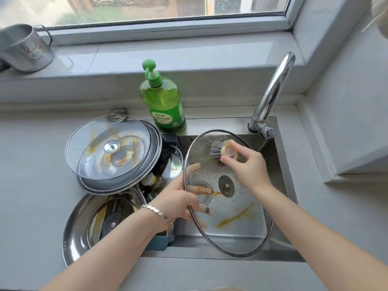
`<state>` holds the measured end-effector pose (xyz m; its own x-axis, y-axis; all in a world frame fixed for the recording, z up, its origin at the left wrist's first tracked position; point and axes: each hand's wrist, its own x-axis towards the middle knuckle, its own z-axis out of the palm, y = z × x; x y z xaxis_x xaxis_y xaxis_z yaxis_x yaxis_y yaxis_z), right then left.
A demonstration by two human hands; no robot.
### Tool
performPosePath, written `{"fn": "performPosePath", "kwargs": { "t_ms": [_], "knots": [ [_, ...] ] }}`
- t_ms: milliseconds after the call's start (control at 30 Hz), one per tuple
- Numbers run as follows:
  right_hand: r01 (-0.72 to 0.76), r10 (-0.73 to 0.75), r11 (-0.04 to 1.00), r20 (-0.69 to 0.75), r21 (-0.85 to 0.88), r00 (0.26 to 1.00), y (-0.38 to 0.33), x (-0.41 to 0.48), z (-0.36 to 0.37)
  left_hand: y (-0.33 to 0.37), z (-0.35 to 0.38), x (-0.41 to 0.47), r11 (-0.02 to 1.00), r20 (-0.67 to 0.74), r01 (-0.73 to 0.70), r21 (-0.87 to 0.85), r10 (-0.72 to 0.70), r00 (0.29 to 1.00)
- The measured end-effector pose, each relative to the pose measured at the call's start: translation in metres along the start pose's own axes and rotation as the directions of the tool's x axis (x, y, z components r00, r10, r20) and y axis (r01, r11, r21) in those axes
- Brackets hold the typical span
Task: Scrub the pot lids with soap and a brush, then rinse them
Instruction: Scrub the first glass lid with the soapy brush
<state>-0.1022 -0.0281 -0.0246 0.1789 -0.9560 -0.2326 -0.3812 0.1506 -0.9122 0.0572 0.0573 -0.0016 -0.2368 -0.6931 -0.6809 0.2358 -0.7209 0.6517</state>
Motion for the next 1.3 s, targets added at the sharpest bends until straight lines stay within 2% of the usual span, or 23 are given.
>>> {"fn": "performPosePath", "kwargs": {
  "t_ms": [33, 133, 167, 267, 300, 400, 467, 567, 600, 700, 733, 867, 900, 967, 1067, 1100, 1167, 1233, 1300],
  "knots": [
    [0.004, -0.004, 1.0, 0.004, 0.006, 1.0, -0.003, -0.002, 0.002, 0.0, 0.002, 0.001, 1.0, -0.009, -0.007, 0.015, 0.007, 1.0],
    [0.091, -0.101, 0.994, 0.195, 0.055, 0.976, -0.011, -0.033, 0.02, 0.001, 0.003, 0.001, 0.998, -0.033, -0.054, 0.012, 0.054, 0.998],
    [0.101, -0.11, 0.993, 0.21, 0.055, 0.972, -0.009, -0.036, 0.02, 0.002, 0.001, -0.001, 0.998, -0.035, -0.069, 0.001, 0.069, 0.997],
    [-0.004, 0.003, 1.0, 0.045, 0.019, 0.999, 0.003, -0.015, 0.005, 0.006, -0.004, -0.003, 0.997, -0.051, -0.08, 0.006, 0.08, 0.996],
    [-0.011, 0.01, 1.0, 0.029, 0.01, 1.0, 0.003, -0.014, 0.006, 0.006, -0.004, -0.003, 0.996, -0.058, -0.083, 0.031, 0.085, 0.995],
    [0.051, -0.065, 0.995, 0.178, 0.086, 0.982, -0.004, -0.037, 0.024, 0.006, -0.006, -0.001, 0.99, -0.06, -0.122, 0.066, 0.126, 0.99],
    [0.059, -0.077, 0.993, 0.196, 0.099, 0.978, -0.005, -0.039, 0.024, 0.004, -0.011, -0.004, 0.992, -0.081, -0.124, 0.018, 0.125, 0.989],
    [-0.009, 0.008, 1.0, 0.025, 0.022, 1.0, -0.001, -0.018, 0.013, 0.002, -0.01, -0.007, 0.993, -0.079, -0.117, 0.007, 0.117, 0.99],
    [0.002, -0.003, 1.0, 0.034, 0.018, 0.999, -0.005, -0.02, 0.015, 0.002, -0.009, -0.006, 0.993, -0.08, -0.116, 0.018, 0.117, 0.99],
    [0.089, -0.111, 0.99, 0.222, 0.105, 0.969, -0.018, -0.044, 0.031, 0.0, -0.009, -0.006, 0.989, -0.082, -0.141, 0.045, 0.144, 0.986],
    [0.104, -0.126, 0.989, 0.234, 0.106, 0.964, -0.02, -0.043, 0.03, 0.0, -0.01, -0.007, 0.989, -0.079, -0.145, 0.035, 0.147, 0.986],
    [0.066, -0.066, 0.998, 0.016, 0.012, 0.998, -0.025, -0.009, 0.016, 0.001, -0.006, -0.009, 0.994, -0.043, -0.105, -0.038, 0.103, 0.994],
    [0.083, -0.084, 0.996, 0.047, 0.026, 0.995, -0.027, -0.012, 0.018, 0.001, -0.004, -0.008, 0.993, -0.042, -0.111, -0.038, 0.11, 0.993],
    [0.12, -0.137, 0.988, 0.202, 0.092, 0.97, -0.025, -0.034, 0.026, 0.001, -0.006, -0.007, 0.988, -0.056, -0.15, -0.038, 0.148, 0.987],
    [0.095, -0.12, 0.991, 0.335, 0.091, 0.935, -0.007, -0.057, 0.017, -0.001, -0.016, -0.01, 0.981, -0.093, -0.181, -0.07, 0.174, 0.98],
    [0.074, -0.08, 0.997, 0.343, 0.03, 0.936, 0.001, -0.052, 0.012, -0.002, -0.018, -0.011, 0.981, -0.093, -0.183, -0.065, 0.177, 0.98],
    [0.017, 0.007, 0.995, 0.243, -0.097, 0.97, 0.009, -0.037, 0.005, -0.001, -0.017, -0.011, 0.985, -0.11, -0.172, -0.029, 0.168, 0.98],
    [0.003, 0.013, 0.996, 0.169, -0.093, 0.986, 0.009, -0.036, 0.01, 0.001, -0.016, -0.009, 0.985, -0.127, -0.173, -0.02, 0.169, 0.977],
    [0.039, -0.032, 0.999, 0.27, -0.024, 0.962, 0.009, -0.055, 0.016, 0.004, -0.019, -0.009, 0.982, -0.155, -0.19, 0.003, 0.188, 0.97]
  ]
}}
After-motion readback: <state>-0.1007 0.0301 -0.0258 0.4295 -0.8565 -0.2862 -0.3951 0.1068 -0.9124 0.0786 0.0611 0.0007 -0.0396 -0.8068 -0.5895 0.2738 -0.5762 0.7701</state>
